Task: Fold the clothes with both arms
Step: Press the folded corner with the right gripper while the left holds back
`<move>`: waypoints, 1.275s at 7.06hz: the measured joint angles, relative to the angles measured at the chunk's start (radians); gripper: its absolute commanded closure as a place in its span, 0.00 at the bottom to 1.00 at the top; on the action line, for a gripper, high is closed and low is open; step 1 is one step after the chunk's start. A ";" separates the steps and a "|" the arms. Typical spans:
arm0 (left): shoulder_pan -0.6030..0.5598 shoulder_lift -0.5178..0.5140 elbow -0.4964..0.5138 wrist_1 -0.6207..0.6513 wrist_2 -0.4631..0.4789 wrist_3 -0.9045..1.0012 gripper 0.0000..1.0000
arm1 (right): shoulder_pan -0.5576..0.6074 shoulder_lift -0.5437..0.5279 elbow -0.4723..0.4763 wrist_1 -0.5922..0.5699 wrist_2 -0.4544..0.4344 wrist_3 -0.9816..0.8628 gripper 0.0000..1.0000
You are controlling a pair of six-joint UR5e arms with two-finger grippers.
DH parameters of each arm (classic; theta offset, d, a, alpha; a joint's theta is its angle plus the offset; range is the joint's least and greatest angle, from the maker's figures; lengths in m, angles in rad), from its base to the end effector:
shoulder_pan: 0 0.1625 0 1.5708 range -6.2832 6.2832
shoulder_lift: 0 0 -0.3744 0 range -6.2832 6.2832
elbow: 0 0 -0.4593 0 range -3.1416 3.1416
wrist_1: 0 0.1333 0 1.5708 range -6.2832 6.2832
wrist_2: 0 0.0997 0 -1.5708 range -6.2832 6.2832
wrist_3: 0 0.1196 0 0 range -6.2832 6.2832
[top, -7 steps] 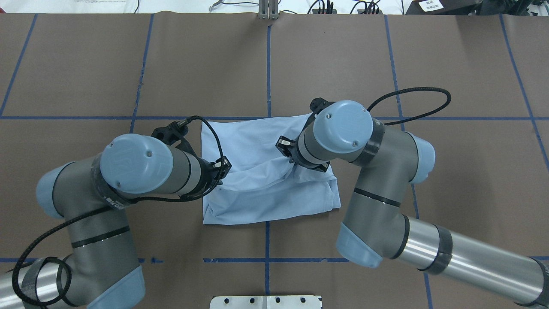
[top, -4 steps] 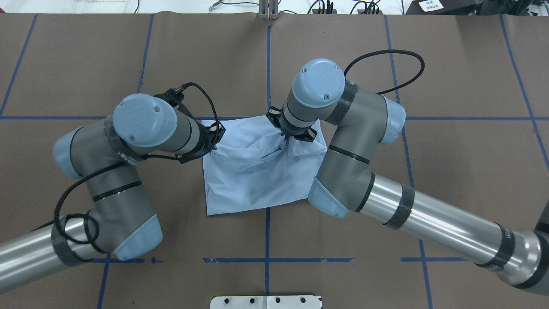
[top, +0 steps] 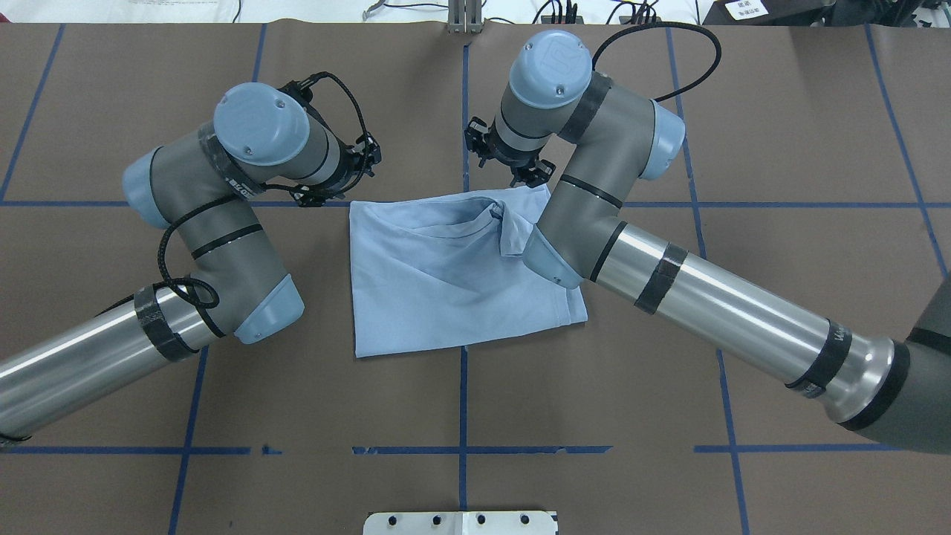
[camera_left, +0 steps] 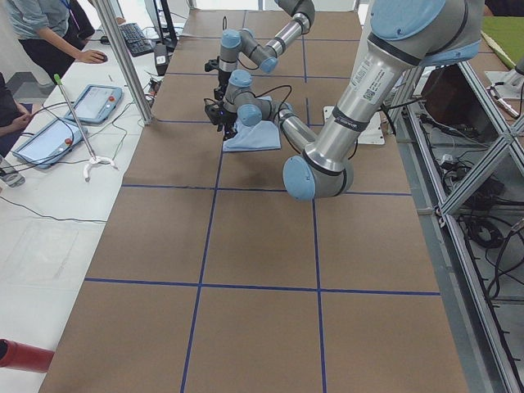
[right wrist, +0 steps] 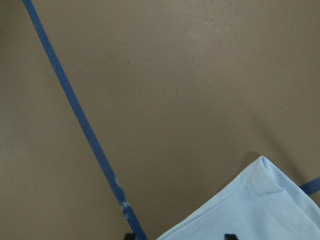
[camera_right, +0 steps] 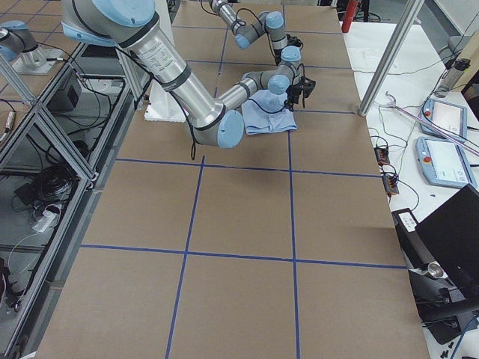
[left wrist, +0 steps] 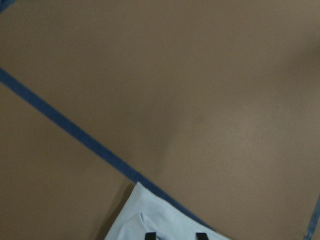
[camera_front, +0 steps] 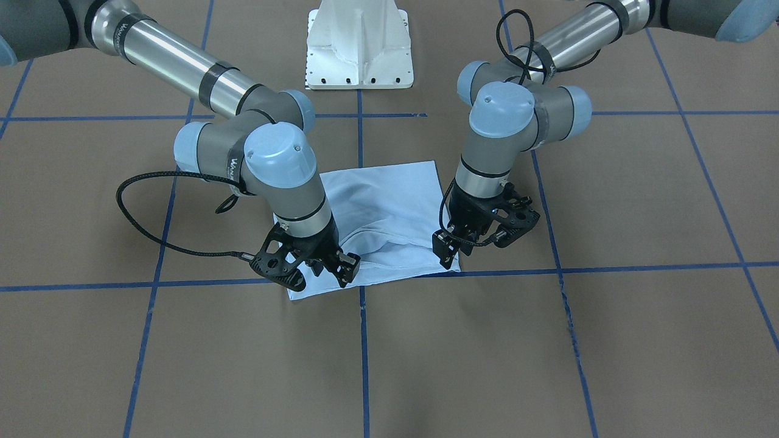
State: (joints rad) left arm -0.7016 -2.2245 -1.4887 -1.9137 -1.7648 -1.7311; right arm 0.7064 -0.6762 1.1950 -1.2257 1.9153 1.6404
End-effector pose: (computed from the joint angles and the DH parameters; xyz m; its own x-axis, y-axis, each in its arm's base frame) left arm 0.5153 -0.5798 0.2039 0.3776 -0.5241 -0.7633 0.5844 0.7743 -0.2426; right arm -0.5796 -0.6167 0.1664 0.4640 0.4819 0.7433 -0.4490 0.8512 -0.2717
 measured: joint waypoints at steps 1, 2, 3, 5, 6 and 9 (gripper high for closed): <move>-0.025 0.005 0.000 0.000 -0.035 0.048 0.00 | 0.009 0.008 -0.008 -0.002 0.022 -0.021 0.00; -0.050 0.031 -0.022 0.002 -0.078 0.108 0.00 | 0.010 0.008 0.011 -0.025 0.051 -0.040 0.00; -0.067 0.073 -0.065 0.004 -0.103 0.157 0.00 | 0.003 0.005 0.050 -0.088 0.075 -0.052 0.00; -0.079 0.119 -0.110 0.005 -0.119 0.201 0.00 | -0.047 0.004 0.128 -0.291 0.080 -0.095 0.00; -0.080 0.131 -0.114 0.002 -0.121 0.208 0.00 | -0.071 0.004 0.142 -0.349 0.078 -0.118 0.00; -0.080 0.140 -0.116 -0.002 -0.123 0.214 0.00 | -0.109 0.010 0.102 -0.388 0.035 -0.219 0.00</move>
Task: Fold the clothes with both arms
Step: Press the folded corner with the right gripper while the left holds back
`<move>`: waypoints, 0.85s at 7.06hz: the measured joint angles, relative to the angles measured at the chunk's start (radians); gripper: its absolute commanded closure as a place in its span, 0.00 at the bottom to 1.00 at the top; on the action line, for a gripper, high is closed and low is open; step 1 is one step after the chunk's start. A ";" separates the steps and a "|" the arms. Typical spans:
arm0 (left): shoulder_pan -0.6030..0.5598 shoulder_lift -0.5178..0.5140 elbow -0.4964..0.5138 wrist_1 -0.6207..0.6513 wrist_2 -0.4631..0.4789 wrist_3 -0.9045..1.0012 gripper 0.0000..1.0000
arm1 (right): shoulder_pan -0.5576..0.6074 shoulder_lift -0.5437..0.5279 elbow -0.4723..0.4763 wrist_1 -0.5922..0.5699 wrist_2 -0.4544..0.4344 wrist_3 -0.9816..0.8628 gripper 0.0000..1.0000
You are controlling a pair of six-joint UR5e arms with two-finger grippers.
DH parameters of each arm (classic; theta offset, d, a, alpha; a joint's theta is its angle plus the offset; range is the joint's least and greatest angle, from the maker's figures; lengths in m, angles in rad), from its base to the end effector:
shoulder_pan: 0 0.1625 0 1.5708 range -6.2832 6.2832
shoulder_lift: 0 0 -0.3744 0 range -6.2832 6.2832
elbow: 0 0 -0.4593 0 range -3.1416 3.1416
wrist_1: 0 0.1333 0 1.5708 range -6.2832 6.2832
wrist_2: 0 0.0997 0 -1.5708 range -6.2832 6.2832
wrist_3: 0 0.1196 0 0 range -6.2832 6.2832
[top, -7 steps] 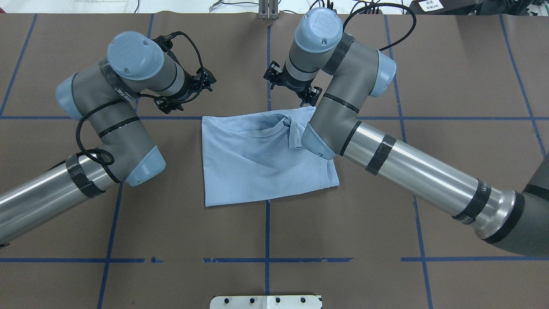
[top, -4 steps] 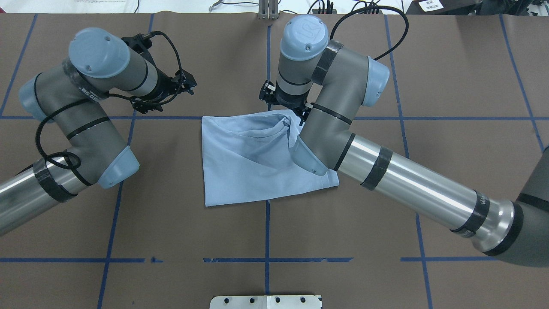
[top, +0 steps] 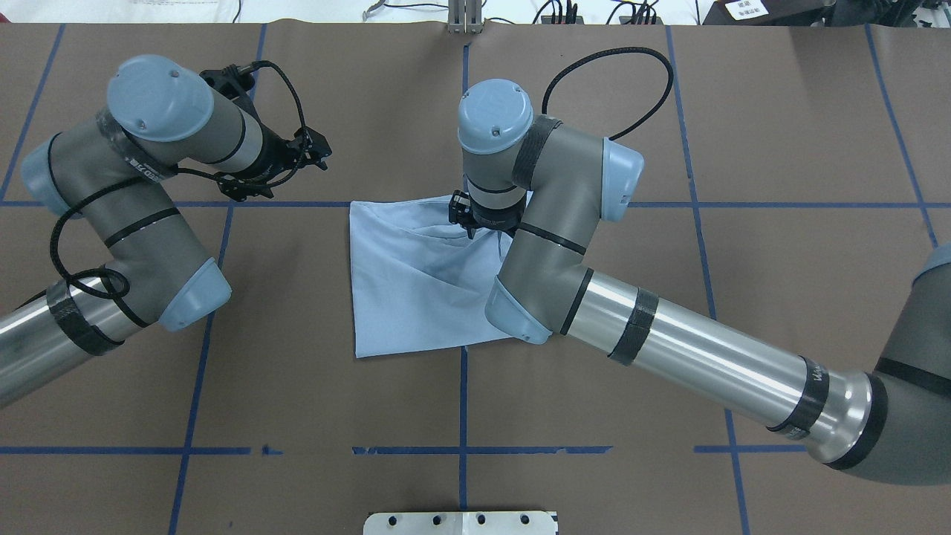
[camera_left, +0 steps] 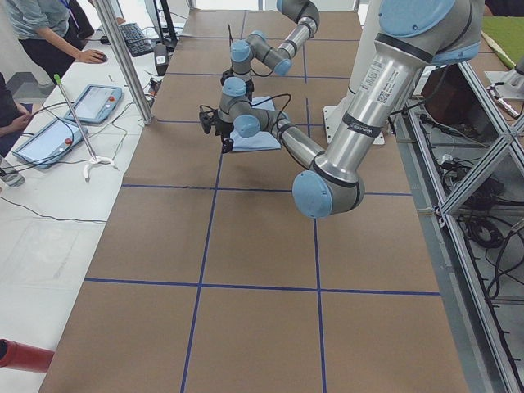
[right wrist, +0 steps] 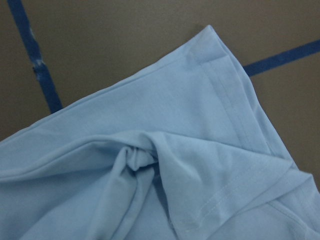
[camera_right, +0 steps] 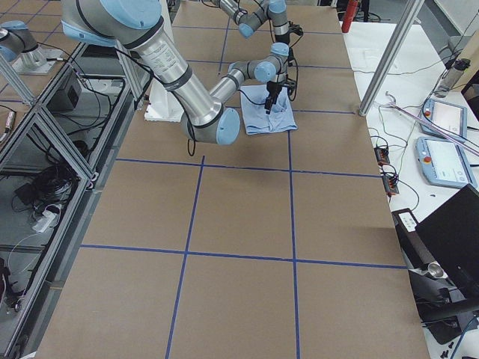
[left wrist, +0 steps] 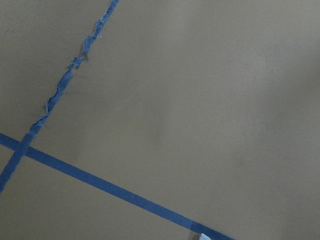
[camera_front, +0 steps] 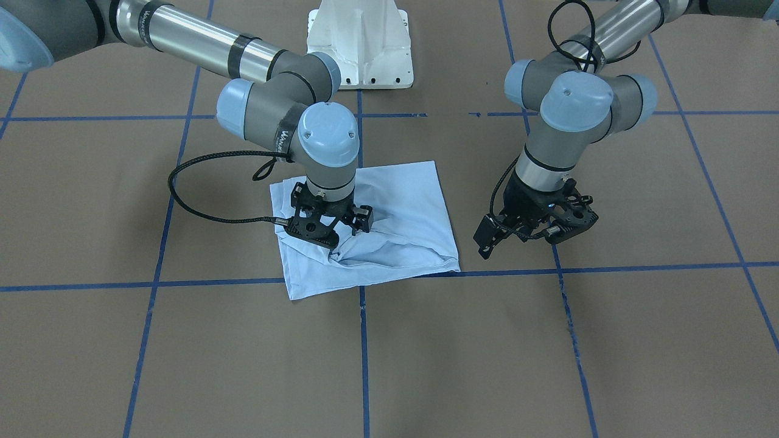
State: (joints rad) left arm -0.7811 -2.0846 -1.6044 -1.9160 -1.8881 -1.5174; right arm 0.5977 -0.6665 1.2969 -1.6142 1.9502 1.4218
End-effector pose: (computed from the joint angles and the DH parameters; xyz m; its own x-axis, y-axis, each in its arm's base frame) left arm 0.4489 -0.5802 0.2432 0.4714 -0.3959 -0.7880 0.4719 0.8681 -0.1539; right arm -0.6193 -0.5293 0.1605 0.7331 0.3322 0.5935 -0.2471 0.9431 -0.2227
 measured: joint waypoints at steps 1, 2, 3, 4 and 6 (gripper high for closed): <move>0.001 0.001 0.000 -0.001 0.000 0.000 0.00 | 0.000 0.003 -0.013 -0.009 -0.024 -0.048 0.00; 0.001 0.001 0.002 -0.001 0.001 0.000 0.00 | 0.004 0.005 -0.020 -0.027 -0.049 -0.102 0.00; 0.001 0.001 0.003 -0.001 0.001 0.000 0.00 | 0.015 0.005 -0.028 -0.041 -0.069 -0.155 0.00; 0.003 0.001 0.002 -0.001 0.001 -0.001 0.00 | 0.032 0.004 -0.041 -0.047 -0.078 -0.206 0.00; 0.004 0.000 0.001 -0.001 0.001 -0.002 0.00 | 0.061 -0.001 -0.072 -0.050 -0.105 -0.296 0.00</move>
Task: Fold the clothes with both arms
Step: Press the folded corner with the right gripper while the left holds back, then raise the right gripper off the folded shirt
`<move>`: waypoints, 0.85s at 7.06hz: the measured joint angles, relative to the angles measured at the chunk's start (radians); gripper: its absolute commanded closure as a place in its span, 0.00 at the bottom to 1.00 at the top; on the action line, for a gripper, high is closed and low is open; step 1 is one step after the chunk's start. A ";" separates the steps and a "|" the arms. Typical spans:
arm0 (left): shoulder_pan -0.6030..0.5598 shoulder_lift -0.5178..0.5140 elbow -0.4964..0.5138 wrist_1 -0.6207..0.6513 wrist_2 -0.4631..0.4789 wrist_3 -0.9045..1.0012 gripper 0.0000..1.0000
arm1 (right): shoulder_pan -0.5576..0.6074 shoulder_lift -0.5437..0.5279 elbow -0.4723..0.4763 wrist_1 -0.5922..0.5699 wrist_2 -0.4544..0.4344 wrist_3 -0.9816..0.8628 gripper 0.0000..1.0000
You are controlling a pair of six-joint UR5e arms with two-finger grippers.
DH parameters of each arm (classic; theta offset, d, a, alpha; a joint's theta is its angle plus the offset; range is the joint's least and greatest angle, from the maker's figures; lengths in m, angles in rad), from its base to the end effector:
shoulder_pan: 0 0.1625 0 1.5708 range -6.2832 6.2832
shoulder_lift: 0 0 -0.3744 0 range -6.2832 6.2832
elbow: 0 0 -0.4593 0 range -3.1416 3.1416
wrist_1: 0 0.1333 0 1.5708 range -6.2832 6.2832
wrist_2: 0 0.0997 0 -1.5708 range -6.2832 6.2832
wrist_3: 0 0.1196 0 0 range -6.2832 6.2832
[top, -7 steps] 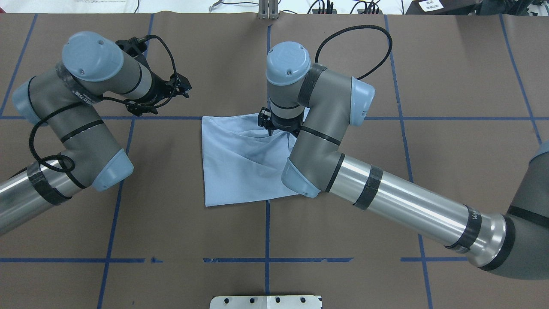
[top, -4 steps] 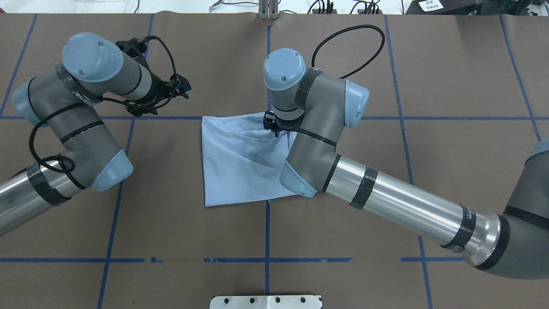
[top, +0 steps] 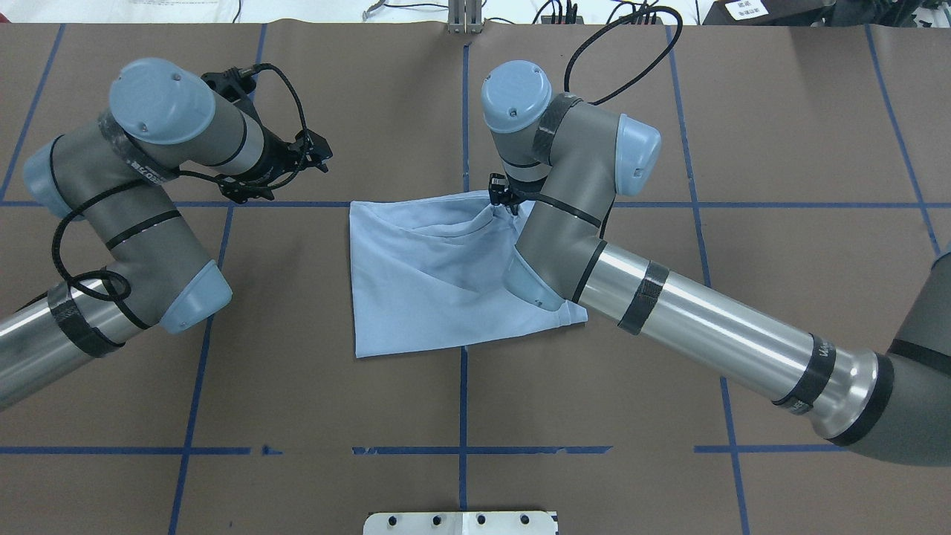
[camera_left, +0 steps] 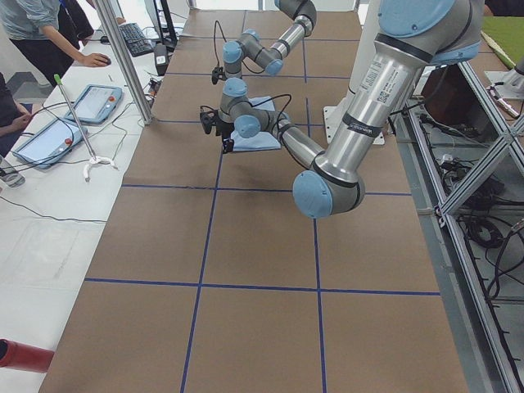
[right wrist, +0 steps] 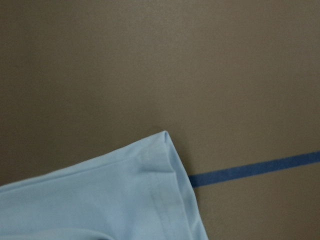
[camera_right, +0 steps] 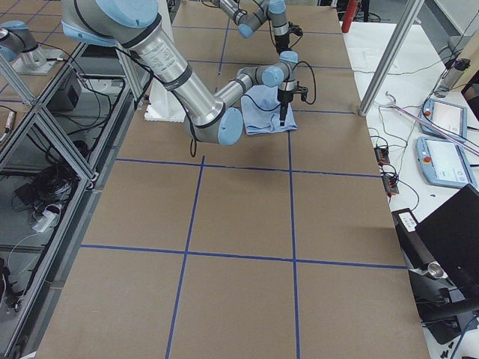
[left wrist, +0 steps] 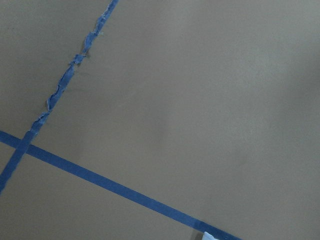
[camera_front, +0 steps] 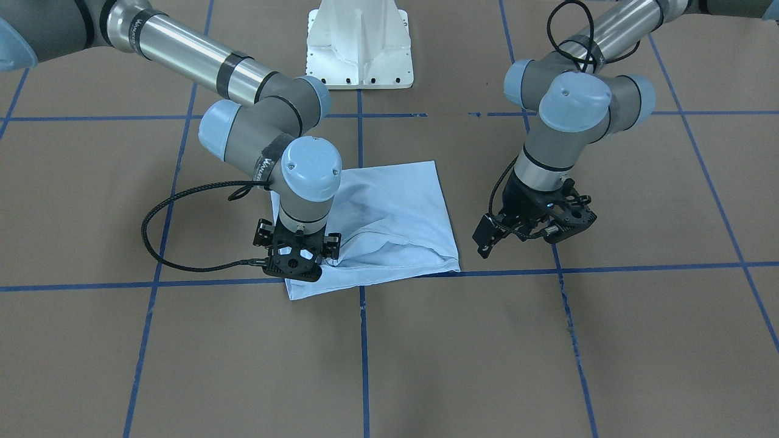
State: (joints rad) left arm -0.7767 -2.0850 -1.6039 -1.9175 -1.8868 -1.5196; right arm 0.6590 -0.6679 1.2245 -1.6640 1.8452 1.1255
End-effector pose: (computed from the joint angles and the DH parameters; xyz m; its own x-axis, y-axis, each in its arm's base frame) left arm 0.4514 -0.5784 0.2429 0.4714 -0.3950 -0.7885 0.4699 0.8691 -0.1545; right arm -0.5901 -0.5847 0.2102 0.8509 0.1346 0.5078 -0.1409 0.9897 -0.0262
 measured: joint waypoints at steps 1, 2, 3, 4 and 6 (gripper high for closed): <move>0.000 -0.003 0.000 0.000 0.000 0.000 0.00 | 0.013 -0.002 -0.009 0.000 -0.009 -0.034 0.00; 0.001 -0.006 -0.001 0.001 0.000 0.001 0.00 | 0.031 -0.003 -0.014 0.001 -0.013 -0.065 0.00; 0.000 -0.008 -0.002 0.001 -0.007 0.002 0.00 | 0.051 -0.002 -0.016 0.001 -0.013 -0.098 0.00; -0.007 -0.009 -0.003 0.002 -0.024 0.016 0.00 | 0.074 0.001 -0.016 0.003 -0.010 -0.132 0.00; -0.039 -0.004 -0.013 0.005 -0.051 0.087 0.00 | 0.103 0.002 -0.001 0.004 0.013 -0.185 0.00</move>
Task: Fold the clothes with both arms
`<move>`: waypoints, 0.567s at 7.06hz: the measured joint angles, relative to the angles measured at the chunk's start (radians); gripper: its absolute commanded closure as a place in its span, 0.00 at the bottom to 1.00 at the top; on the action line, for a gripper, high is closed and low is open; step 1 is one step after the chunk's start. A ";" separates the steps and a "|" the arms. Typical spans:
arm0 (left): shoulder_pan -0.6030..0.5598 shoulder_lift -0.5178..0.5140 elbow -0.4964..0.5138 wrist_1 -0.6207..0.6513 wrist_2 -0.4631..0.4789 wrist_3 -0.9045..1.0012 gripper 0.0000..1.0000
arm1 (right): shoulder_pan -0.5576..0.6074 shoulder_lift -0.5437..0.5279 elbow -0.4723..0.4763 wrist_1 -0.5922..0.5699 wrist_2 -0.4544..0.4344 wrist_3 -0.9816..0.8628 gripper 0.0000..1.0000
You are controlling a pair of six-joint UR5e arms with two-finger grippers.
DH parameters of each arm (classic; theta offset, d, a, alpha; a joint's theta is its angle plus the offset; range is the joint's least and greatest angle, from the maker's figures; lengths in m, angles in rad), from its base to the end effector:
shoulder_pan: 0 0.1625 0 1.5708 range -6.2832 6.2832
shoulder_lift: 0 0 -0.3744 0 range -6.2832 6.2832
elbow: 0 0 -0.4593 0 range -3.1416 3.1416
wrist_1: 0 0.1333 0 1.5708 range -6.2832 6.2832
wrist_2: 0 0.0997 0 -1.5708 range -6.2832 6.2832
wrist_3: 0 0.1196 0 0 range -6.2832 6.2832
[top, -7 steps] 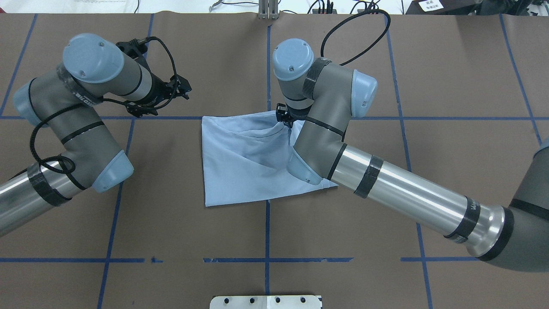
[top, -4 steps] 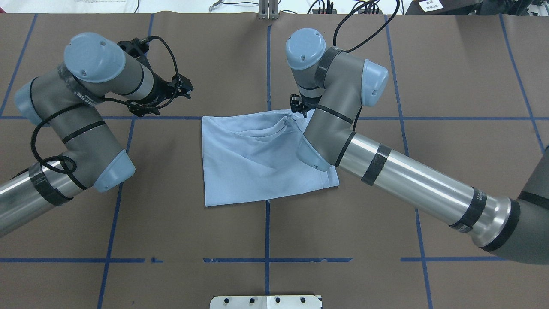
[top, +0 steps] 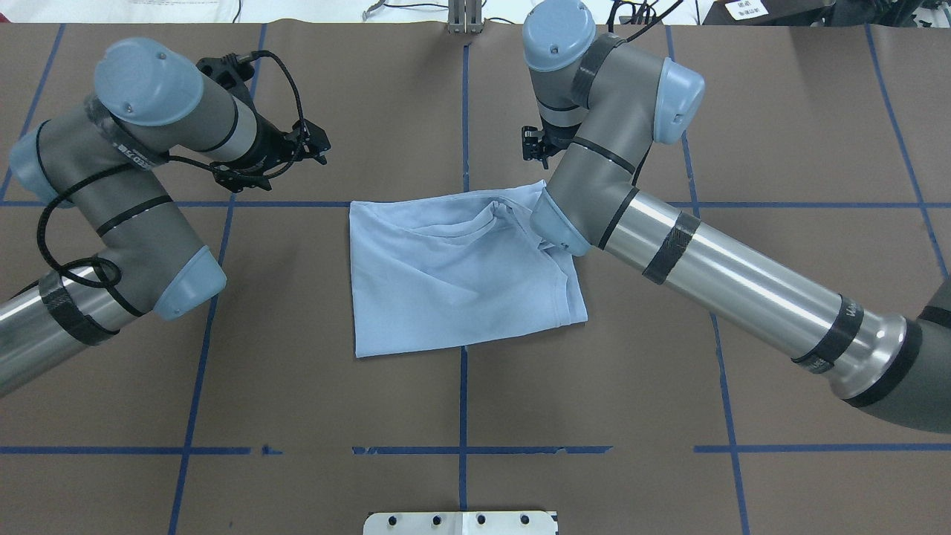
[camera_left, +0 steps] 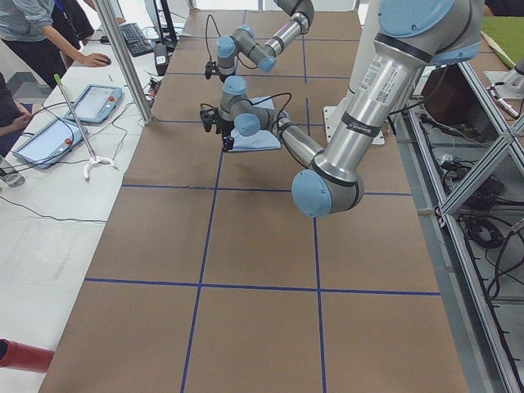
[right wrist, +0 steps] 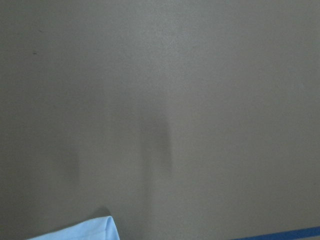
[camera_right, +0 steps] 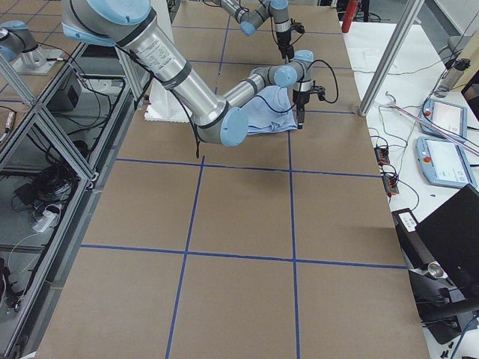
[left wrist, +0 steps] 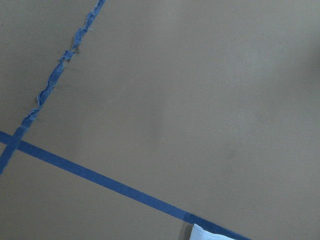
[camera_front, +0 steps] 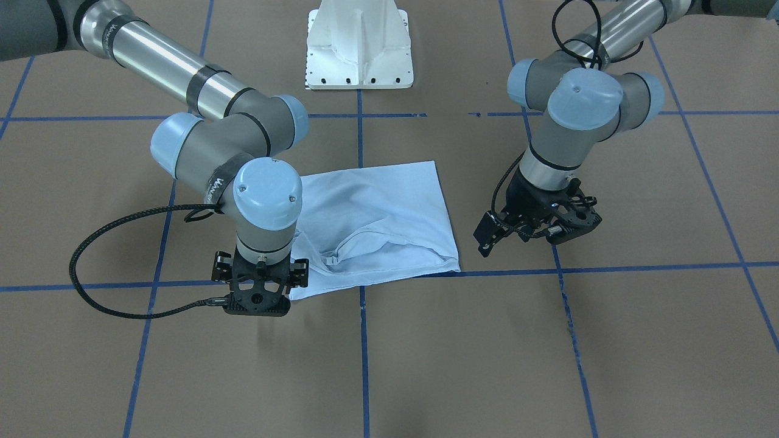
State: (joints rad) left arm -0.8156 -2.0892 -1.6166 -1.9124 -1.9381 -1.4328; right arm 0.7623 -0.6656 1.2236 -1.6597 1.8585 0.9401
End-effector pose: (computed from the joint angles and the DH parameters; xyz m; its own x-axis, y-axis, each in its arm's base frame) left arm 0.4298 -0.5884 0.2325 0.4858 -0.3287 -0.8099 0.4231 0.8992 -0.1112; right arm -0.5280 -0.6415 0.2077 0.8568 0.0363 0.5144 -0.0794 0.9949 0.0622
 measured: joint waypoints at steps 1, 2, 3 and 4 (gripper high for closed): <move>-0.012 0.002 -0.008 0.003 -0.017 0.023 0.00 | 0.004 -0.007 0.026 -0.016 0.053 -0.004 0.00; -0.020 0.003 -0.014 0.005 -0.036 0.033 0.00 | 0.003 -0.018 0.064 -0.064 0.133 0.000 0.00; -0.023 0.004 -0.017 0.006 -0.045 0.037 0.00 | -0.006 -0.025 0.098 -0.128 0.196 0.005 0.00; -0.024 0.006 -0.017 0.007 -0.048 0.039 0.00 | -0.029 -0.028 0.114 -0.172 0.227 0.009 0.00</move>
State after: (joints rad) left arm -0.8399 -2.0835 -1.6341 -1.9055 -1.9864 -1.3939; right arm 0.7333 -0.6937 1.3374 -1.8315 2.0855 0.9496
